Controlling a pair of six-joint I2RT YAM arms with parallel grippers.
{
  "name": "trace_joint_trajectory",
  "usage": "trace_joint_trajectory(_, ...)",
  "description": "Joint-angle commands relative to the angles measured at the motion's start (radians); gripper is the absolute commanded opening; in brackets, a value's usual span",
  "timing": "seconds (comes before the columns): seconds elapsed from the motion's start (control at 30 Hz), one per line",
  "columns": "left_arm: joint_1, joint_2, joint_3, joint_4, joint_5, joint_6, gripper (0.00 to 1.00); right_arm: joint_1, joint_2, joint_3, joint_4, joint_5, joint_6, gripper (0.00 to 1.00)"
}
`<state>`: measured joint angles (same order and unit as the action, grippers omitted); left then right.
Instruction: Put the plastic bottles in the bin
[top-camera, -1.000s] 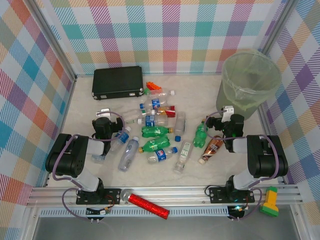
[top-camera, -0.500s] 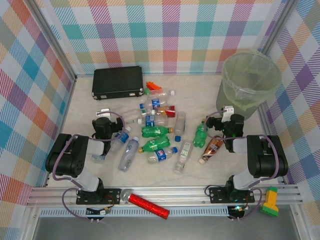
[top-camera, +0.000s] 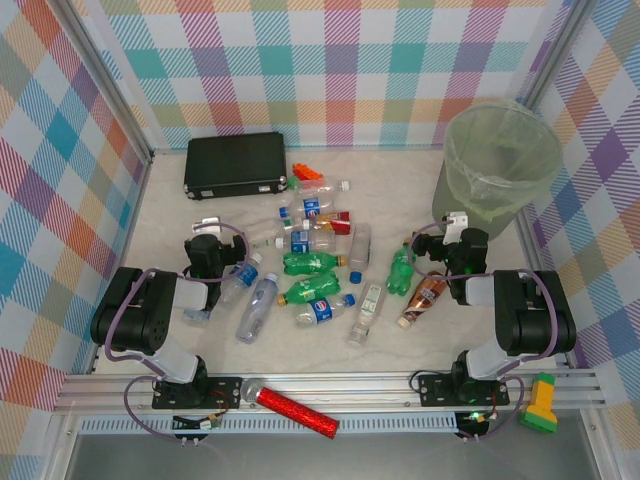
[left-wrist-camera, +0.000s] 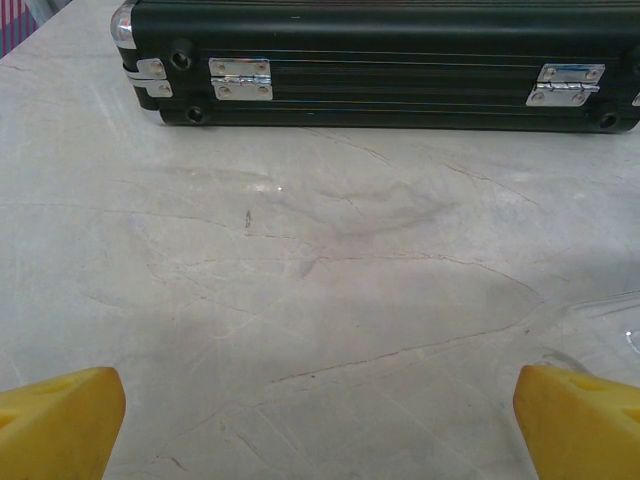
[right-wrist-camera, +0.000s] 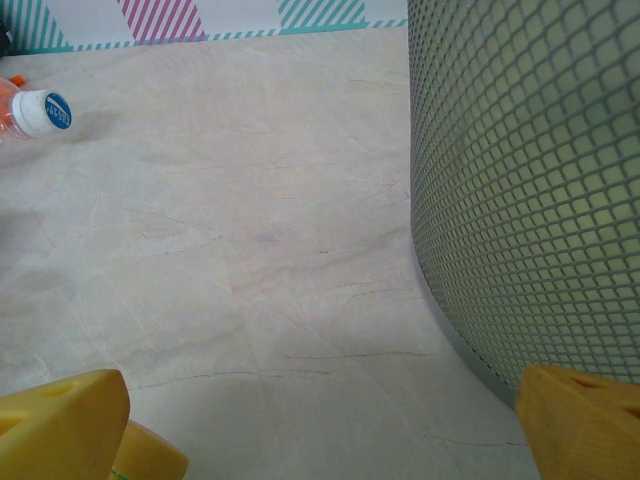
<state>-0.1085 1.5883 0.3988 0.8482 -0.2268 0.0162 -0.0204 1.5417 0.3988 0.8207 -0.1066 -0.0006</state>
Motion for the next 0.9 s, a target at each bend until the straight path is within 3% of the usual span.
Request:
trace_joint_trajectory(0.0,0.012,-0.013,0.002,0.028,0.011,0.001,0.99,-0.001,-0.012,0.011,0.008,-0.017,0.001,0.99)
trace_joint_trajectory(0.13,0.012,-0.075,0.043,-0.095,-0.054,-0.023,1.00,0.000,-0.090,0.006,-0.054,0.014,0.016,0.99)
trace_joint_trajectory(0.3,0.010,-0.176,0.116,-0.307,-0.167,-0.063,0.99,-0.001,-0.292,-0.008,-0.245,0.061,0.044,0.99)
trace_joint_trajectory(0.4,0.010,-0.232,0.327,-0.748,-0.284,-0.226,1.00,0.000,-0.434,0.031,-0.472,0.125,0.087,0.99)
trace_joint_trajectory(0.47,0.010,-0.237,0.488,-1.010,-0.300,-0.318,1.00,0.000,-0.536,0.061,-0.617,0.160,0.148,0.99)
trace_joint_trajectory(0.53,0.011,-0.241,0.577,-1.166,-0.260,-0.385,1.00,0.000,-0.624,0.087,-0.734,0.182,0.248,0.99)
trace_joint_trajectory(0.67,0.012,-0.306,0.603,-1.234,-0.074,-0.467,0.99,-0.003,-0.788,0.154,-1.005,0.242,0.545,0.99)
trace_joint_trajectory(0.87,-0.011,-0.506,0.506,-1.137,0.223,-0.579,1.00,-0.003,-0.894,0.226,-1.175,0.062,0.570,0.99)
